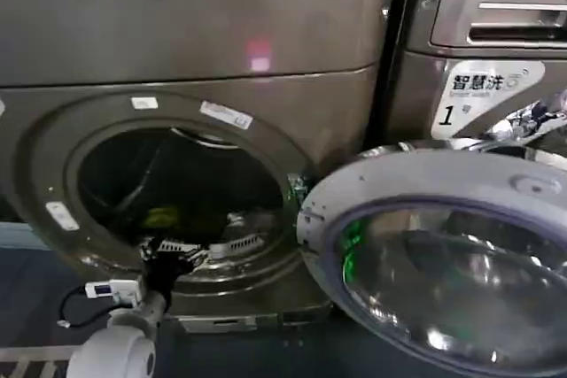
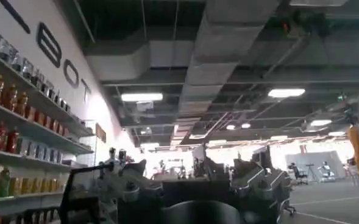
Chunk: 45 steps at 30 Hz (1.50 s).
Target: Grasp the clothes from the dryer.
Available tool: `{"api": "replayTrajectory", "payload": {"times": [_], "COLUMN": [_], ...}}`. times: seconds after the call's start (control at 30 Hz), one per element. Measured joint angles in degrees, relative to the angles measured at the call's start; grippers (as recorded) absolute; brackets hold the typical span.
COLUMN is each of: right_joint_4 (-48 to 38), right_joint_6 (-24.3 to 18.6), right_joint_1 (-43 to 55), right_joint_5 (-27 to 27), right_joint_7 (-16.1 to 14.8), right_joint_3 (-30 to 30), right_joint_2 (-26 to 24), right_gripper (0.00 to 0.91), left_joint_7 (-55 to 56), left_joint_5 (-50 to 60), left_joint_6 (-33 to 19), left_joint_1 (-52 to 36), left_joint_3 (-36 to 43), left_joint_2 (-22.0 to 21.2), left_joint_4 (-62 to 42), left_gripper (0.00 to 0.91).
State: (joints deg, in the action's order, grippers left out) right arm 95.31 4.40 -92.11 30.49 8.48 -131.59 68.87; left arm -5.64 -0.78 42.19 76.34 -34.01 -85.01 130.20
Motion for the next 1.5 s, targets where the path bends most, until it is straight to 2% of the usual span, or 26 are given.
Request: {"api": "replayTrajectory", "payload": {"times": [0.43, 0.7, 0.83, 1.17, 1.27, 1.33, 1.5], "right_joint_4": [0.3, 1.0, 1.6, 2.1, 2.2, 2.2, 2.2], "right_joint_6": [-0.7, -1.0, -1.0, -0.9, -0.9, -0.9, -1.0], "right_joint_1": [0.5, 1.3, 1.9, 2.3, 2.1, 2.0, 2.2], "right_joint_5": [-1.5, -1.9, -2.0, -2.1, -2.1, -2.1, -2.1], "right_joint_7": [-0.6, -1.1, -1.4, -1.7, -1.7, -1.8, -1.8], "right_joint_3": [1.0, 2.2, 2.9, 3.7, 3.7, 3.7, 4.0], "right_joint_2": [0.5, 1.0, 1.0, 1.1, 1.2, 1.4, 1.5], "right_gripper": [0.907, 0.907, 0.907, 0.907, 0.907, 0.907, 0.907], "left_joint_7": [-0.3, -3.9, -11.4, -45.1, -52.2, -55.7, -62.3], "left_joint_5": [2.1, 7.8, 16.7, 47.2, 55.0, 59.3, 67.4], "left_joint_6": [0.0, 0.0, 0.0, -0.7, -5.1, -10.0, -27.3], "left_joint_1": [-0.9, -6.2, -10.2, -20.5, -23.4, -25.1, -29.3], "left_joint_3": [-0.7, -0.7, -1.1, -1.9, -1.9, -1.7, -0.4], "left_joint_2": [0.0, 0.5, 1.4, 4.8, 5.4, 6.0, 8.4], "left_joint_4": [-1.4, -5.5, -9.1, -17.3, -19.8, -21.7, -26.2], "left_gripper": [0.907, 0.907, 0.907, 0.907, 0.907, 0.907, 0.907]}}
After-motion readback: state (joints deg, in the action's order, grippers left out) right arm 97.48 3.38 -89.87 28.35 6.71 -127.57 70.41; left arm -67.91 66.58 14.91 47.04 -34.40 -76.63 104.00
